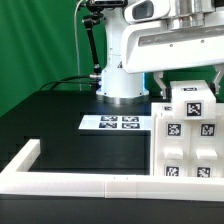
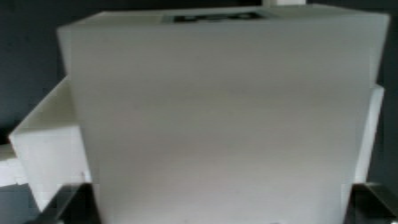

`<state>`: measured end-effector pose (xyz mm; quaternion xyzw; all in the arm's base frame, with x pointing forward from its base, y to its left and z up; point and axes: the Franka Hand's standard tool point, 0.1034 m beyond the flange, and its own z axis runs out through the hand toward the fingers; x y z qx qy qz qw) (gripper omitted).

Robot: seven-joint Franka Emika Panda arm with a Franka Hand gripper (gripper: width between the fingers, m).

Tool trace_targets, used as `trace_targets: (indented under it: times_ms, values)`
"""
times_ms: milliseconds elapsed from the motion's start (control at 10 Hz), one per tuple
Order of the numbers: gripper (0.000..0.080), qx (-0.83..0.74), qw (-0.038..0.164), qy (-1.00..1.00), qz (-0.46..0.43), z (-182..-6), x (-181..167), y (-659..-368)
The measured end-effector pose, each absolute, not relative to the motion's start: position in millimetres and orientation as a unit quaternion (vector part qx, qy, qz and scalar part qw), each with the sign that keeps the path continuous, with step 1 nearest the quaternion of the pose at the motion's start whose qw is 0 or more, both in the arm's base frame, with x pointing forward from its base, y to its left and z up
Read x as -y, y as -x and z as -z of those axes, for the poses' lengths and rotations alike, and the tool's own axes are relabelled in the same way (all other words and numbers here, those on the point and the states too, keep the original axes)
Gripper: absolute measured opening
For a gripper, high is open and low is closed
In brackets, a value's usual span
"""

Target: Assemble cabinet

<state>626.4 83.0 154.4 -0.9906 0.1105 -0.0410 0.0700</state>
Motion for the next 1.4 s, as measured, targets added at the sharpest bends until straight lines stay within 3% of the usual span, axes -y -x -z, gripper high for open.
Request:
trace_targets:
  times_ms: [700,1400]
  values:
    - [0.0561,-0.476,0.085,0.875,0.016,-151.0,-99.8,-616.3]
    - [0.0561,-0.716,0.111,0.689,-0.020,-153.3,-112.4,-619.0]
